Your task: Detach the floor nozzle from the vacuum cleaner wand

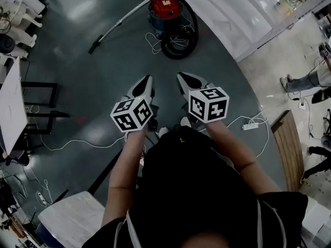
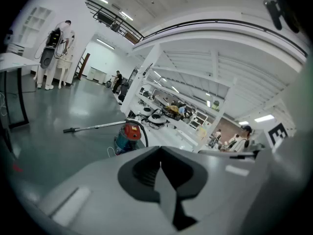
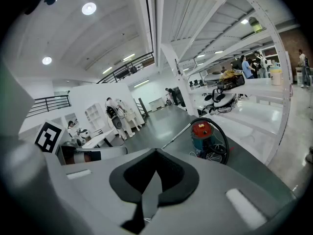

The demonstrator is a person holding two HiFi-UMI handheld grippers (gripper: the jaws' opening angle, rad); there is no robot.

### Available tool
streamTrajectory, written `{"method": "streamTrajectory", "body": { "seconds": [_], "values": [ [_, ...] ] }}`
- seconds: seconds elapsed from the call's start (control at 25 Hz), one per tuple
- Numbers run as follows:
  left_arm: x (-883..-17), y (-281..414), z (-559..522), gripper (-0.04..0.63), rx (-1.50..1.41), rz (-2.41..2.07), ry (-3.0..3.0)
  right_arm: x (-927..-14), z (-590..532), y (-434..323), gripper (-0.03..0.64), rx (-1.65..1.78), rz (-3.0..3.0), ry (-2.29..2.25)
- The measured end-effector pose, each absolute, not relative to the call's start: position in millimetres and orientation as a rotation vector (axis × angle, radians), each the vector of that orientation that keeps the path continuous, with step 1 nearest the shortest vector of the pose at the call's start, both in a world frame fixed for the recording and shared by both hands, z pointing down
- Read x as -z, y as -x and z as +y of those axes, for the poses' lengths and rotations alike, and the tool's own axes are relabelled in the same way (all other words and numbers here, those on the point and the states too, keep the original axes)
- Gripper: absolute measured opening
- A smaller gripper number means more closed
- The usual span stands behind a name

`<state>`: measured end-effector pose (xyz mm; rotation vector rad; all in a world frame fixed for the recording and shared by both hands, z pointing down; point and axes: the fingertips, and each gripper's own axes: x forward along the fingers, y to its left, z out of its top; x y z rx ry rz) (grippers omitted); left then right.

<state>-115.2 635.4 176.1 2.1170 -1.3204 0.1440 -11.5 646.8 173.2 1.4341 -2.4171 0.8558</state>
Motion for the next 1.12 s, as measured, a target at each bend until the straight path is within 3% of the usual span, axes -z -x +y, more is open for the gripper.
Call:
{"method": "streamTrajectory", "body": {
  "seconds": [1.12],
  "values": [
    [-188, 36, 568, 0.009, -0.094, -1.358, -2.094, -199, 593, -65, -0.002, -1.04, -2.43, -1.418]
  ]
}}
